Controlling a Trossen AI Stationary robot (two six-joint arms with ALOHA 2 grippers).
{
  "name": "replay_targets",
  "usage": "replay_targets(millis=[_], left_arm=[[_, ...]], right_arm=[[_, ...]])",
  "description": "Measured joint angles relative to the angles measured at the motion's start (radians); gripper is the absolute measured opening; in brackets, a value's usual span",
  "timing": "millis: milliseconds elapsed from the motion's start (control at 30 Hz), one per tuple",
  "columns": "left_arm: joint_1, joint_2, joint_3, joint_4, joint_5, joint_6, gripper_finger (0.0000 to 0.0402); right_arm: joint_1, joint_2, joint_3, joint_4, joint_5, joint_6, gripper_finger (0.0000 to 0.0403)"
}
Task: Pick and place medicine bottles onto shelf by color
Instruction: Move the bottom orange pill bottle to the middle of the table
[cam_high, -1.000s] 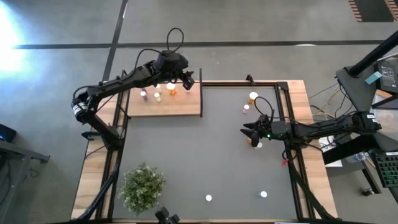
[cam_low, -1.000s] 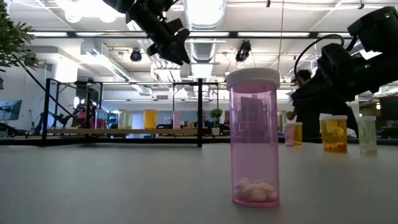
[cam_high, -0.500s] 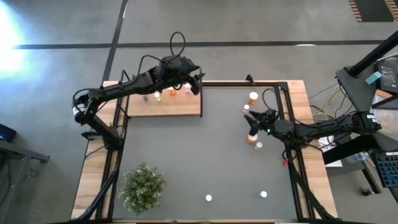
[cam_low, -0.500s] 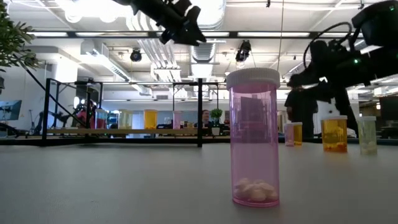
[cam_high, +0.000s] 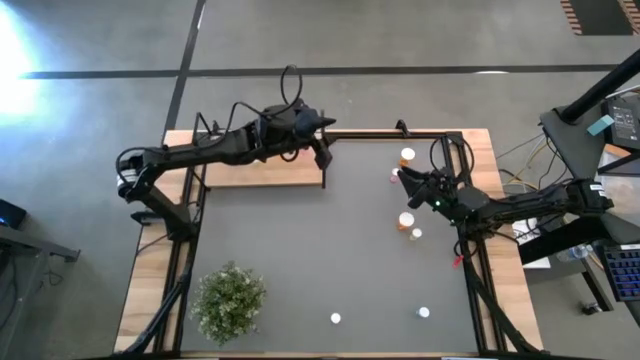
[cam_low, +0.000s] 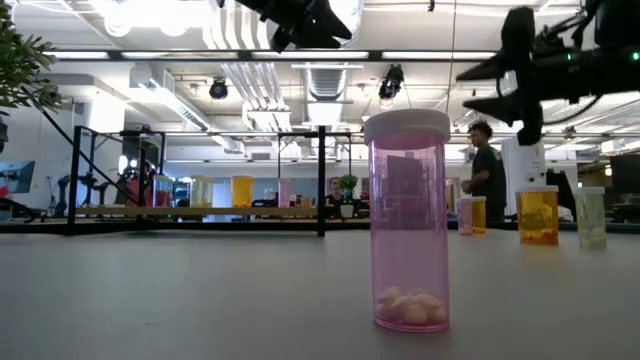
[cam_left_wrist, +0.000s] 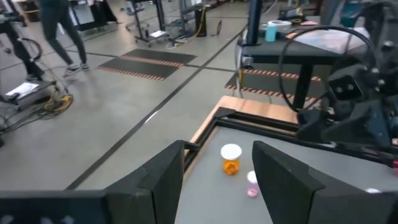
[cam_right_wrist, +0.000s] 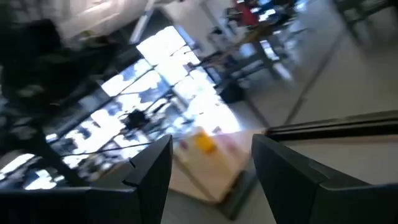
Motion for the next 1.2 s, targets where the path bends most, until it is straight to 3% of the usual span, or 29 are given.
replay_targets(millis=[133, 267, 400, 500, 600, 700, 900, 1200], left_arm=[[-0.03, -0.015, 0.0, -0.001, 0.0, 0.0, 0.0174], [-0.051, -0.039, 0.0, -0.001, 0.0, -0.001, 0.0174], [-0.062, -0.077, -0.003, -0.008, 0.0, -0.003, 0.0174], [-0.063, -0.108, -0.009, -0.011, -0.001, -0.022, 0.0174], [-0.063, -0.129, -0.011, -0.016, -0.001, -0.098, 0.0174], [-0.063, -0.148, -0.012, -0.022, -0.001, -0.13, 0.0174], [-0.069, -0.168, -0.012, -0.038, -0.002, -0.131, 0.0174], [-0.071, -0.185, -0.028, -0.047, -0.002, -0.132, 0.0174]], right_arm=[[0.0, 0.001, 0.109, -0.197, -0.005, 0.0, 0.021], [0.0, 0.011, 0.314, -0.746, -0.006, 0.06, 0.021], [0.0, 0.064, 0.55, -1.351, -0.03, 0.286, 0.021], [0.0, 0.119, 0.703, -1.689, -0.099, 0.449, 0.0212], [0.0, 0.182, 0.818, -1.908, -0.165, 0.549, 0.0227], [0.0, 0.245, 0.896, -1.998, -0.24, 0.586, 0.0251], [0.0, 0.377, 0.947, -2.008, -0.472, 0.604, 0.0282], [0.0, 0.512, 0.942, -2.016, -0.52, 0.529, 0.0272]])
